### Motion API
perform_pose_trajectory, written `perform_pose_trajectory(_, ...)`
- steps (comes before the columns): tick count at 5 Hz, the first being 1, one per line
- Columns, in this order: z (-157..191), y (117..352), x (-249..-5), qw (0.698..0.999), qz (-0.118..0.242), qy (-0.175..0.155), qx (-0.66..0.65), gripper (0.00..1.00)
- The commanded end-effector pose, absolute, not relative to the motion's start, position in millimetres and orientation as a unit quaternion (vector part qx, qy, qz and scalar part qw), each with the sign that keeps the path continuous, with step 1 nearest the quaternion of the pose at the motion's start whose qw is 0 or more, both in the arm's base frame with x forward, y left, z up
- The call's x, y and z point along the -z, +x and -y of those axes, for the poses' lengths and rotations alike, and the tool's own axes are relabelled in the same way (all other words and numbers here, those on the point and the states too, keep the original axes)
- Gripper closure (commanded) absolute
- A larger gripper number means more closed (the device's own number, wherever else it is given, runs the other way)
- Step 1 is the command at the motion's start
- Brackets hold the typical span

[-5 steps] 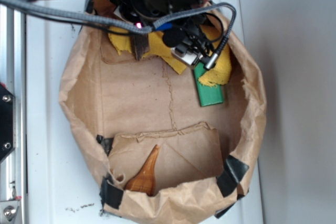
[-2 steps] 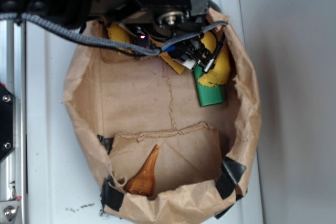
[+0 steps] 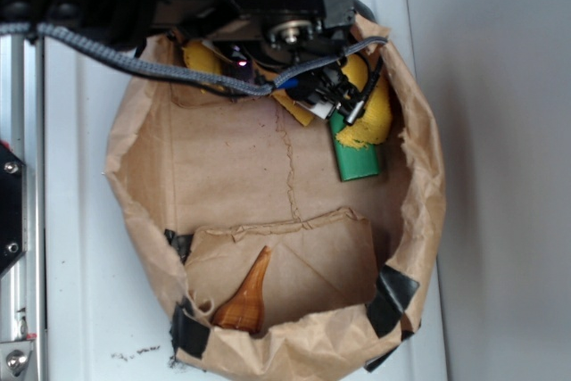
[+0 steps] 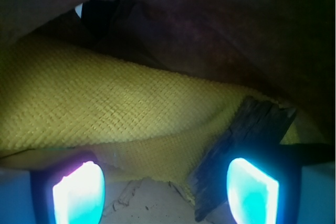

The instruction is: Grab the wood chip.

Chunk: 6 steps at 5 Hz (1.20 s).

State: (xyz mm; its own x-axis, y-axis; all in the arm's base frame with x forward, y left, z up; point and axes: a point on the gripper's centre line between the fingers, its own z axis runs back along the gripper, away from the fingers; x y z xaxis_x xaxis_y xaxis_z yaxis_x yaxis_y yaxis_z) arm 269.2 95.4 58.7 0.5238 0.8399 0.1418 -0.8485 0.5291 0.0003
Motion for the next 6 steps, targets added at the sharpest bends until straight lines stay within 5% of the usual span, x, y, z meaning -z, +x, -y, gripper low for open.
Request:
perform_pose_trajectory(1, -74, 271, -83, 0.854, 0.102, -0.033, -0.509, 0.00)
perform_pose_trajectory(4, -61, 283, -54, 0.816, 0.159, -0.011, -0.556, 0.00)
perform_pose_trajectory(6, -74, 275, -89, 0.840, 0.117, -0.030, -0.529, 0.00)
